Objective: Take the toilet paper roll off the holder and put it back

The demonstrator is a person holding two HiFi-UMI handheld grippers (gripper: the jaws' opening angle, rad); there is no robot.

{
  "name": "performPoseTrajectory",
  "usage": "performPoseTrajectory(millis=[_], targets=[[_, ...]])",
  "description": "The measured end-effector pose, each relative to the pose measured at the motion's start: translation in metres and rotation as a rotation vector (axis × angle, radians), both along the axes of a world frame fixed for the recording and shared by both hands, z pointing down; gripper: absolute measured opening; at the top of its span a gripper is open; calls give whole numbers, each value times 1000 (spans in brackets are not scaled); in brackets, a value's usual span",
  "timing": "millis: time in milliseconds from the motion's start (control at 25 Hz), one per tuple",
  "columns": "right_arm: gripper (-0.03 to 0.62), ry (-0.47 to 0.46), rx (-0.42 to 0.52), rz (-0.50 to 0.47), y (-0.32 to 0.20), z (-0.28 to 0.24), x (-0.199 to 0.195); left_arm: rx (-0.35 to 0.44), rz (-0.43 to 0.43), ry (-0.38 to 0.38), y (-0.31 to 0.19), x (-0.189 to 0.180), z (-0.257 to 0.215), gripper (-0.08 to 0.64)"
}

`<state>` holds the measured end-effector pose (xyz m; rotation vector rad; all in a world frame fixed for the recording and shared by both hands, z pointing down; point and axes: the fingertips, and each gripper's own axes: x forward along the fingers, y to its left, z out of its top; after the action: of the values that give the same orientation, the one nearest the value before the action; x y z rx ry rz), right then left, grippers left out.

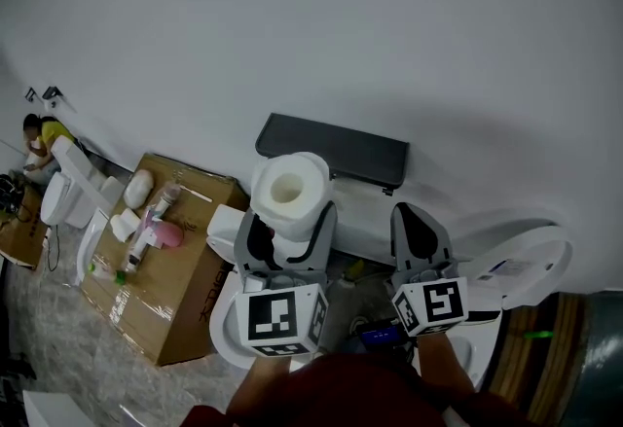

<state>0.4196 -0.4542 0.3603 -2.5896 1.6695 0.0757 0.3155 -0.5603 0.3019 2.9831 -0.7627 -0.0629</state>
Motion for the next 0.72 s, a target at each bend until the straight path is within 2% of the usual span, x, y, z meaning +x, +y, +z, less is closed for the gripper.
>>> performPoseTrajectory(millis=[400,720], targets=[[18,5,-18,2,2,3,-13,-19,19,-5,15,-25,46,420],[18,11,-23,3,-1,2,-22,-9,22,2,14,-32,49,420]])
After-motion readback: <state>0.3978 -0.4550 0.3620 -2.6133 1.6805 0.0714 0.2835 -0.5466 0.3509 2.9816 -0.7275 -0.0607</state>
